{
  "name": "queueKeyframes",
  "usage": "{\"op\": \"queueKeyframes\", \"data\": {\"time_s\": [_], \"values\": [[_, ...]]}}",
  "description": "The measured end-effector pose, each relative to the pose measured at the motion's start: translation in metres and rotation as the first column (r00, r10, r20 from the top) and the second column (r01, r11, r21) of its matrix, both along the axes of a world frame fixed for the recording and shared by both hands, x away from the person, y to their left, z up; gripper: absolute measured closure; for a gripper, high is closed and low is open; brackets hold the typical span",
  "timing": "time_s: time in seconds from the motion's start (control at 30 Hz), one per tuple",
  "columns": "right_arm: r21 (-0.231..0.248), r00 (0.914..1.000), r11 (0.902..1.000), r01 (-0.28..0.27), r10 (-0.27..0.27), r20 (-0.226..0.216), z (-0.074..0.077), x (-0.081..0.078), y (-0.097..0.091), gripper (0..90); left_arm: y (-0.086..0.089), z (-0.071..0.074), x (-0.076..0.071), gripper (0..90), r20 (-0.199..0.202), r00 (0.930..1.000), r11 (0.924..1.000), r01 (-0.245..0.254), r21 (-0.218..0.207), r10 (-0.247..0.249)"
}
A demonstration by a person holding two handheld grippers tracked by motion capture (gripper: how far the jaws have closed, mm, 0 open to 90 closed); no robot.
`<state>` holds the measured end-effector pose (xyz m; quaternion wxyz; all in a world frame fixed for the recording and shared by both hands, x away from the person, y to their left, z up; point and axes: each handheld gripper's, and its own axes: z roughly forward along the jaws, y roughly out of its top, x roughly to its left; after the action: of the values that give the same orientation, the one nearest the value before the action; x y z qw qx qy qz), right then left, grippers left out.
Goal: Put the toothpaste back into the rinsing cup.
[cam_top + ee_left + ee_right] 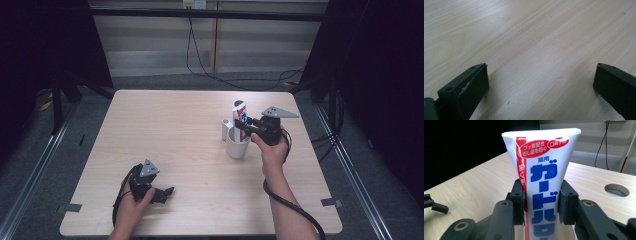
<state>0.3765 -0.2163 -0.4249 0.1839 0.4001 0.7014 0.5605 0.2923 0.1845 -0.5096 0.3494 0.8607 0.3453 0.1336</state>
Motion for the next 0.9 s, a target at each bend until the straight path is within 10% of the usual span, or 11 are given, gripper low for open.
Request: {"op": "queueKeyframes", "data": {"time_s": [0.9], "values": [[-0.027, 0.9997, 0.9996, -0.008, 0.008, -0.022, -0.011, -0.003, 0.002, 61.0, 0.000, 0.000, 0.000, 0.0, 0.001, 1.0000, 1.0000, 0.003, 0.000, -0.003]]}}
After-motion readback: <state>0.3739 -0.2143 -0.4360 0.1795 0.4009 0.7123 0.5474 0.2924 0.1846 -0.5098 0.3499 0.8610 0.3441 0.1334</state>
